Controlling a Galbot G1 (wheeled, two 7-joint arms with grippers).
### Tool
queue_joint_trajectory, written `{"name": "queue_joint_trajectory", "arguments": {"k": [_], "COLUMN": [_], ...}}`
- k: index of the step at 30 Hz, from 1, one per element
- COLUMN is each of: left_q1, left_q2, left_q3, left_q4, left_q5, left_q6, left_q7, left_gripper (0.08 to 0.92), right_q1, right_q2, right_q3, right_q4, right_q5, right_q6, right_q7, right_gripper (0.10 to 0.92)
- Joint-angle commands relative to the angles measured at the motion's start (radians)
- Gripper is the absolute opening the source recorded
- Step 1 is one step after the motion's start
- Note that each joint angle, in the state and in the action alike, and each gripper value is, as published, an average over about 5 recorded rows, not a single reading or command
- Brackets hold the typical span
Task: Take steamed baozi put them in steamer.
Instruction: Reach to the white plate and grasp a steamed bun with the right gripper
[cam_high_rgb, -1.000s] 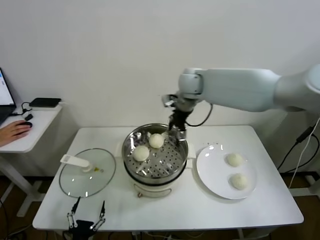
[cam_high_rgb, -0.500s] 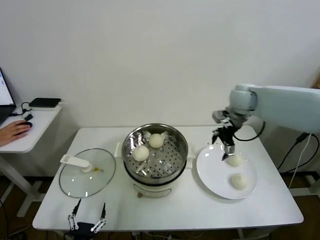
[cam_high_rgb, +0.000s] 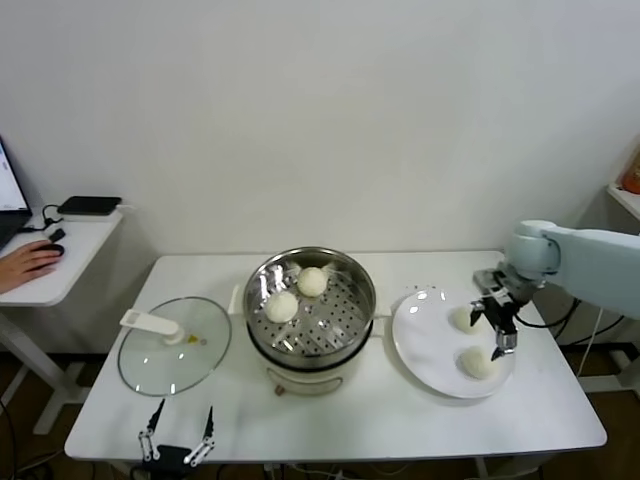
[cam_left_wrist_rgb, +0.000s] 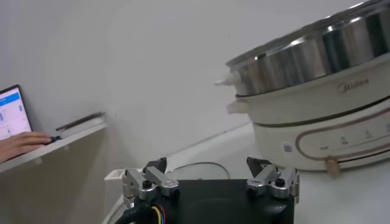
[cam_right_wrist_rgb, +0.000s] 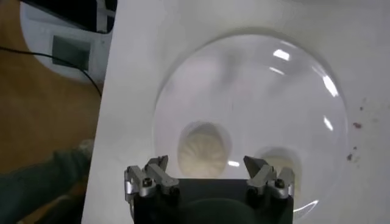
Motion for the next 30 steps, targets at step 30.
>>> {"name": "queue_joint_trajectory", "arguments": {"k": [30], "left_q1": [-0.004], "left_q2": [0.002], "left_q3": [-0.009], "left_q4": [0.012], "left_q5": [-0.002], "left_q6": [-0.004], "left_q7": [-0.001], "left_gripper": [0.823], "right_q1": [-0.295], "right_q2": [0.014], "right_q3": [0.236], "right_q4": [-0.136], "right_q5": [-0.132], "right_q6": [-0.001], "right_q7": [0.037], "right_gripper": [0.747]}}
